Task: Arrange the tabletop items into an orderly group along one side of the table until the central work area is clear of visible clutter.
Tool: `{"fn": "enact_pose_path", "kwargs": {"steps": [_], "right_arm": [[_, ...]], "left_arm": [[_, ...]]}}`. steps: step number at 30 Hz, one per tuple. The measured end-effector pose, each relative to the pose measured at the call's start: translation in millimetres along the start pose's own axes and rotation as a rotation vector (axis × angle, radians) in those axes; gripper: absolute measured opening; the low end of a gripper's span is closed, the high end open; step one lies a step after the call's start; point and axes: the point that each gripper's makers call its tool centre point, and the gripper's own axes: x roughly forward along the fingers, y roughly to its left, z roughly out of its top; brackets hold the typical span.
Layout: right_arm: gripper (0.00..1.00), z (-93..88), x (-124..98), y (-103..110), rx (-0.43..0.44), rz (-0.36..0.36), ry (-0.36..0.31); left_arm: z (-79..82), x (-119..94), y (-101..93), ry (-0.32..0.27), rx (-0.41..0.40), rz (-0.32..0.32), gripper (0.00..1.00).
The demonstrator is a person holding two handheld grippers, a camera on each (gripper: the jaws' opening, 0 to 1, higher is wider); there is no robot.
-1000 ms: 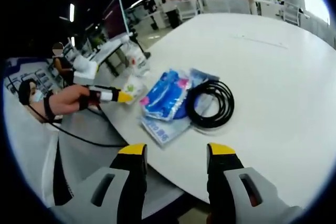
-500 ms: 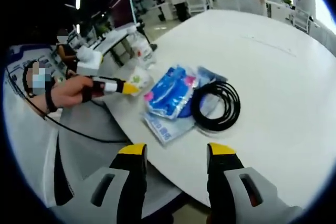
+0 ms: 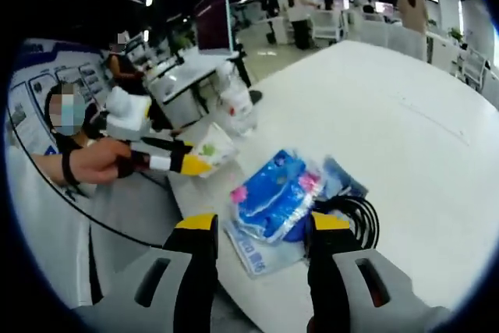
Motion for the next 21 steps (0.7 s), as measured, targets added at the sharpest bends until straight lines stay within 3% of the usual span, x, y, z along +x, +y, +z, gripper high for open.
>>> {"fn": "enact_pose_path", "kwargs": {"steps": [9, 16, 21], "right_arm": [[0.44, 33.6, 26.8, 24.1, -0.059, 0.104, -0.021], [0.44, 35.3, 37.2, 39.6, -0.1, 0.17, 0.002], [0.44, 31.4, 39.8, 45.3, -0.095, 0.211, 0.017]], "left_arm": [[11.4, -10.0, -34.2, -0.048, 0.13, -0.089, 0.35], [9.7, -10.4, -68.7, -0.055, 0.263, -0.172, 0.35], [7.0, -11.9, -81.7, -0.056, 0.314, -0.203, 0.35]]}}
